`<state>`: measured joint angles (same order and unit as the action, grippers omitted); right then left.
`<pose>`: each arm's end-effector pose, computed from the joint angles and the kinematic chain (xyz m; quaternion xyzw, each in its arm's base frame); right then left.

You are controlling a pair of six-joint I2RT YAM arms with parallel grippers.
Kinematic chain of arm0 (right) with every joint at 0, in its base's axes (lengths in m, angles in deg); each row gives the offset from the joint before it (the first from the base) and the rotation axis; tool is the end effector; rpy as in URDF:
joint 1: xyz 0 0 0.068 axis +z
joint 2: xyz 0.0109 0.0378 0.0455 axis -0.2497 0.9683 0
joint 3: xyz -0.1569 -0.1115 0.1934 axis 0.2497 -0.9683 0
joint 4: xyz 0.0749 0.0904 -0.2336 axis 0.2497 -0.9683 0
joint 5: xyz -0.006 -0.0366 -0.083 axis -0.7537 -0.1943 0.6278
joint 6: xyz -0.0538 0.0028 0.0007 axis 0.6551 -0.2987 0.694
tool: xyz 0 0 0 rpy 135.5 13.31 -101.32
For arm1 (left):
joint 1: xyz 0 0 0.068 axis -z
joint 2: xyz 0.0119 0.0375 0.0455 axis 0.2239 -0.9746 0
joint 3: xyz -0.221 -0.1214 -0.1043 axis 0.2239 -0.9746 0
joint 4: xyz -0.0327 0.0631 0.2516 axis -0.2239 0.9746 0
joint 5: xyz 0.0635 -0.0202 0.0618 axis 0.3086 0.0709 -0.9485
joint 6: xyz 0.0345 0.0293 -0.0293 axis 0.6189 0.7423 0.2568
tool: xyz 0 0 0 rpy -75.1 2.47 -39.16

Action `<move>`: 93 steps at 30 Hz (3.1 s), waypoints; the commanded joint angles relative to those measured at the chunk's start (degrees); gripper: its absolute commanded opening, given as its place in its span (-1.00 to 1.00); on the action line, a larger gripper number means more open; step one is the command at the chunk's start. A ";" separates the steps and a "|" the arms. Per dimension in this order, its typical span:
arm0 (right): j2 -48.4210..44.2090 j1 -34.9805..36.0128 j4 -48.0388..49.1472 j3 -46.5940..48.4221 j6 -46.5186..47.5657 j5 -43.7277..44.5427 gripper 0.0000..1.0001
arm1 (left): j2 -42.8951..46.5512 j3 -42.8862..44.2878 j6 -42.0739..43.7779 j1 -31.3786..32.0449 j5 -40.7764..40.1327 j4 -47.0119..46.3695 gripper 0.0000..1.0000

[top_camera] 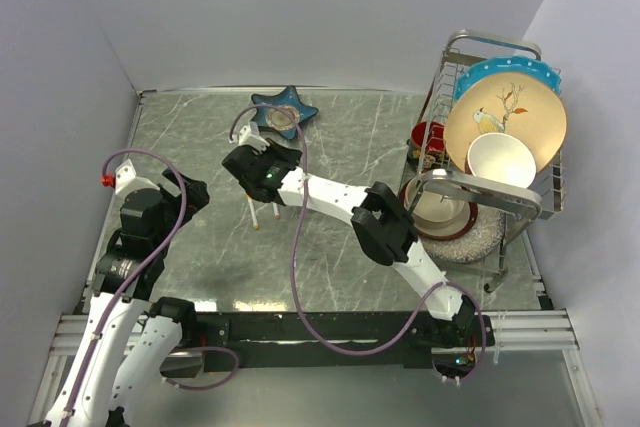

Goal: Insert the pens into the pen caps

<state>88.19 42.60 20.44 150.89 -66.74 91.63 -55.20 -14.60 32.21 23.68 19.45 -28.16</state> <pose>0.3104 0.4198 0.2128 -0.2815 0.7575 -0.3386 0.4820 0.1249 -0.0135 0.3141 -0.3127 0.7688 -0.1461 0.5384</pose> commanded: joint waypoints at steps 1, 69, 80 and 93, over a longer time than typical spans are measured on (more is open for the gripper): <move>1.56 -1.07 5.72 2.21 4.52 3.23 -0.83 | 0.83 0.04 0.85 0.07 0.08 -2.18 0.99; 10.26 -14.17 -8.42 4.85 -2.14 -15.49 -1.00 | 0.65 -0.31 1.38 0.07 1.31 -2.89 0.99; 7.10 -15.13 -3.94 1.60 -0.91 -16.19 -1.00 | 0.74 -0.40 1.47 0.15 1.40 -2.97 0.99; 4.12 -15.66 -1.31 -0.68 0.14 -16.80 -1.00 | 0.57 -0.40 1.38 0.07 1.31 -3.06 0.99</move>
<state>98.14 29.27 15.91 152.13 -66.64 75.41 -54.90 -14.64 32.67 23.68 20.87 -28.58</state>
